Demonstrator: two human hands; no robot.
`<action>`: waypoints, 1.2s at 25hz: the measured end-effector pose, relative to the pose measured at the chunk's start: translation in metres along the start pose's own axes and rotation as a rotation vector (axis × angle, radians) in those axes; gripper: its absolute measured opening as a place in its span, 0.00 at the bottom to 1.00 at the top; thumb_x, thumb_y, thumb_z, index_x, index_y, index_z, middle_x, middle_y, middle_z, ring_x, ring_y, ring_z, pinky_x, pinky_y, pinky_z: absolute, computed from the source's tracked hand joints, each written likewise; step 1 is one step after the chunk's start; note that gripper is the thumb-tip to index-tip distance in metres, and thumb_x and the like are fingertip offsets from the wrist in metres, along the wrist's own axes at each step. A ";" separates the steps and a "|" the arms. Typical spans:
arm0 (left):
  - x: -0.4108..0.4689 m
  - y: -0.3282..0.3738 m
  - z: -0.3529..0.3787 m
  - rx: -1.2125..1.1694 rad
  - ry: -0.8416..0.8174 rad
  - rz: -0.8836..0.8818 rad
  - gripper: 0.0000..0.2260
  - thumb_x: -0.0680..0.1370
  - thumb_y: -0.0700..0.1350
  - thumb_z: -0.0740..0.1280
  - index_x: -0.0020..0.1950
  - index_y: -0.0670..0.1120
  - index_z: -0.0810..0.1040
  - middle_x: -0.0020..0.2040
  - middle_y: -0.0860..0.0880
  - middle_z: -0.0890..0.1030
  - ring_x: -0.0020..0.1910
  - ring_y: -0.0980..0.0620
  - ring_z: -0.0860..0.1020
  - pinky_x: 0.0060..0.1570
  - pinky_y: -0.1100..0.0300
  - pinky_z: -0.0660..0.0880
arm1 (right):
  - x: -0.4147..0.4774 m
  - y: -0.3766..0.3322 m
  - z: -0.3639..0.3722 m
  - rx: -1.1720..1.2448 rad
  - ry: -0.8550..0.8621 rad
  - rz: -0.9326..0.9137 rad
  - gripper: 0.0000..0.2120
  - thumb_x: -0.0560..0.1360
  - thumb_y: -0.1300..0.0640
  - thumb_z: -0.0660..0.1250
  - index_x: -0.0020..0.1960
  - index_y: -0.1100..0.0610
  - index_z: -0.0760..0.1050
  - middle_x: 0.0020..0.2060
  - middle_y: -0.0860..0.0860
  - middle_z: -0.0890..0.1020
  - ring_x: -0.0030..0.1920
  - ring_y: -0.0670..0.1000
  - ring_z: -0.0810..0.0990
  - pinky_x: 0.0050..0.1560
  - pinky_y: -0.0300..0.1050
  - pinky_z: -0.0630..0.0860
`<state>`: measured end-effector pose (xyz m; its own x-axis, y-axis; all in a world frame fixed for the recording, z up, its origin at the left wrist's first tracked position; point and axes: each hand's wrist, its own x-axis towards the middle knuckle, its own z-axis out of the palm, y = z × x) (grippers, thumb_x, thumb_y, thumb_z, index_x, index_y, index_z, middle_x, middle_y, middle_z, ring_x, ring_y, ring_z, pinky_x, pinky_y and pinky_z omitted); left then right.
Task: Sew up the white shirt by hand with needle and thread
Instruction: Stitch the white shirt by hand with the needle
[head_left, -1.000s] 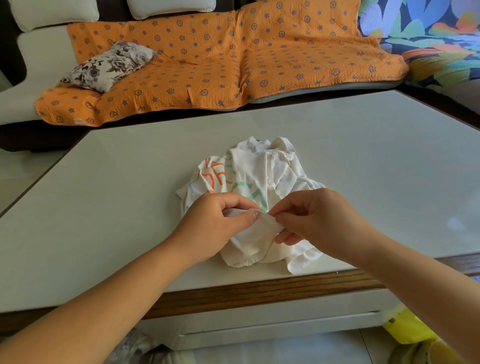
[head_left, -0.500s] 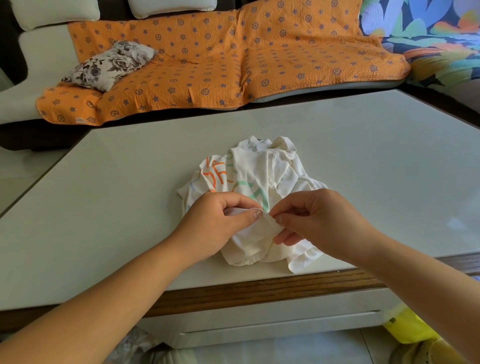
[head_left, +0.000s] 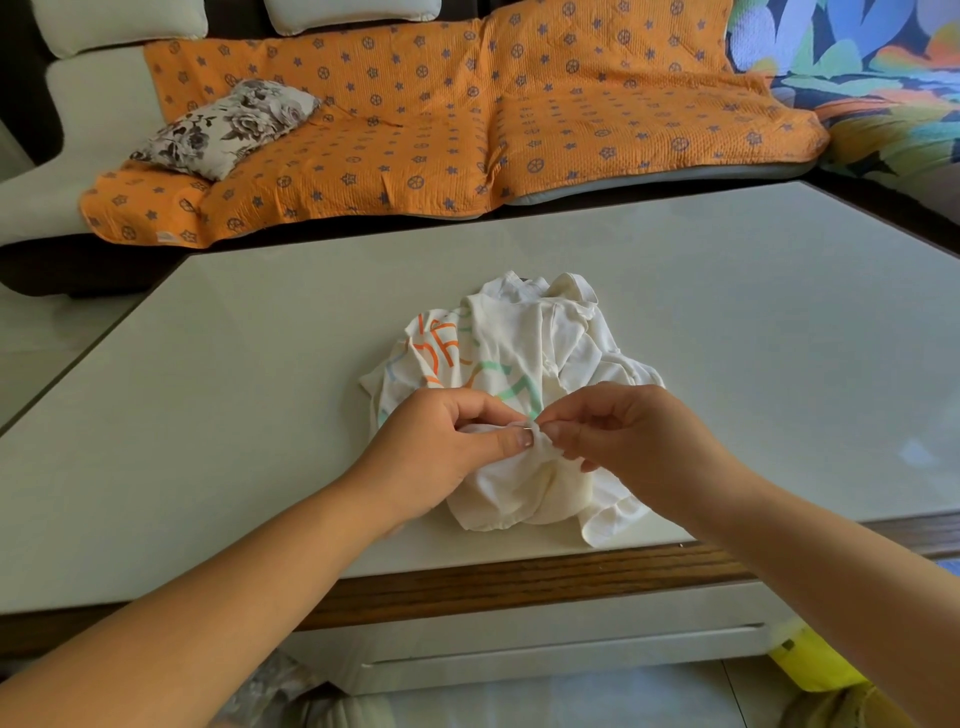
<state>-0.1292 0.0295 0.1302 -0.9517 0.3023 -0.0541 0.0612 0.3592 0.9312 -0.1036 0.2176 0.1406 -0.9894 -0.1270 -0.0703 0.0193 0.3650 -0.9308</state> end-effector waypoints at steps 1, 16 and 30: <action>0.000 0.000 0.000 -0.022 -0.003 -0.002 0.04 0.71 0.47 0.74 0.45 0.51 0.85 0.44 0.54 0.86 0.47 0.60 0.82 0.51 0.66 0.76 | 0.001 0.001 0.000 -0.003 0.011 0.001 0.06 0.75 0.57 0.71 0.42 0.48 0.84 0.32 0.46 0.83 0.32 0.41 0.77 0.38 0.34 0.77; 0.000 0.000 0.003 -0.155 0.009 -0.037 0.09 0.63 0.52 0.74 0.41 0.51 0.86 0.44 0.51 0.86 0.48 0.56 0.83 0.52 0.62 0.76 | -0.001 -0.002 0.000 0.001 0.034 0.030 0.05 0.75 0.61 0.70 0.42 0.54 0.82 0.33 0.48 0.85 0.34 0.45 0.83 0.39 0.36 0.80; 0.000 0.003 0.006 -0.132 0.042 -0.050 0.14 0.64 0.55 0.74 0.45 0.49 0.86 0.44 0.51 0.86 0.48 0.53 0.83 0.53 0.58 0.77 | -0.012 -0.009 0.008 -0.039 0.083 -0.101 0.04 0.76 0.54 0.69 0.46 0.46 0.81 0.34 0.46 0.85 0.33 0.43 0.83 0.39 0.33 0.78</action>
<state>-0.1275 0.0355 0.1306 -0.9645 0.2487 -0.0888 -0.0238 0.2528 0.9672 -0.0911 0.2085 0.1474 -0.9946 -0.0885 0.0548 -0.0852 0.3899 -0.9169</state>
